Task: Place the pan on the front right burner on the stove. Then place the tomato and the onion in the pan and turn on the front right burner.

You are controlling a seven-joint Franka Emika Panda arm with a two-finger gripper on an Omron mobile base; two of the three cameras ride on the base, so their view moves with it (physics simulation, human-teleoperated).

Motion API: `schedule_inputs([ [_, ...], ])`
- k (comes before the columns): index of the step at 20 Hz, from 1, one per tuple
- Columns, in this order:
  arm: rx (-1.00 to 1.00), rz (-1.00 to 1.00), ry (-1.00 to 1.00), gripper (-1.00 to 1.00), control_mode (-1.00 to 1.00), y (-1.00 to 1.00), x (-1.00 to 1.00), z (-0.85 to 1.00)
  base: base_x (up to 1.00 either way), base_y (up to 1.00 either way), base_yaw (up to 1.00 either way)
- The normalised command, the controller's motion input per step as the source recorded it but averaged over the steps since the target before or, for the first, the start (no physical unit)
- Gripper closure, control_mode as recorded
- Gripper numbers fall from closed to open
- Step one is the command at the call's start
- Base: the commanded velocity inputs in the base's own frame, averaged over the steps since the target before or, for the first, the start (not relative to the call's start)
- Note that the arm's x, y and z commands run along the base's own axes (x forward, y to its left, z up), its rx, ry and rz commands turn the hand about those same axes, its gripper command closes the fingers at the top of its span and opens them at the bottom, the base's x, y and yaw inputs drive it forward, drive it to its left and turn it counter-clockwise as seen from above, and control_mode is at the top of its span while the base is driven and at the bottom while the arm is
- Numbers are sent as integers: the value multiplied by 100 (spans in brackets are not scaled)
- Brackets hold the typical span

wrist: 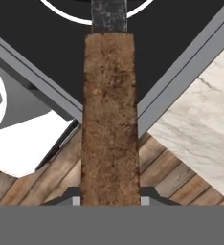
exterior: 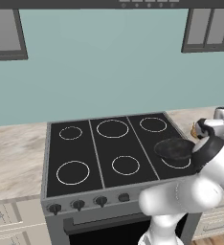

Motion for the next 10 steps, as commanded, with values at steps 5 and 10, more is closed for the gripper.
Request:
schedule_inputs([
  [5, 2, -3, 12, 100, -100, 0, -1, -38, 0, 0, 0],
  [10, 3, -3, 15, 100, -100, 0, -7, -48, 0, 0, 0],
])
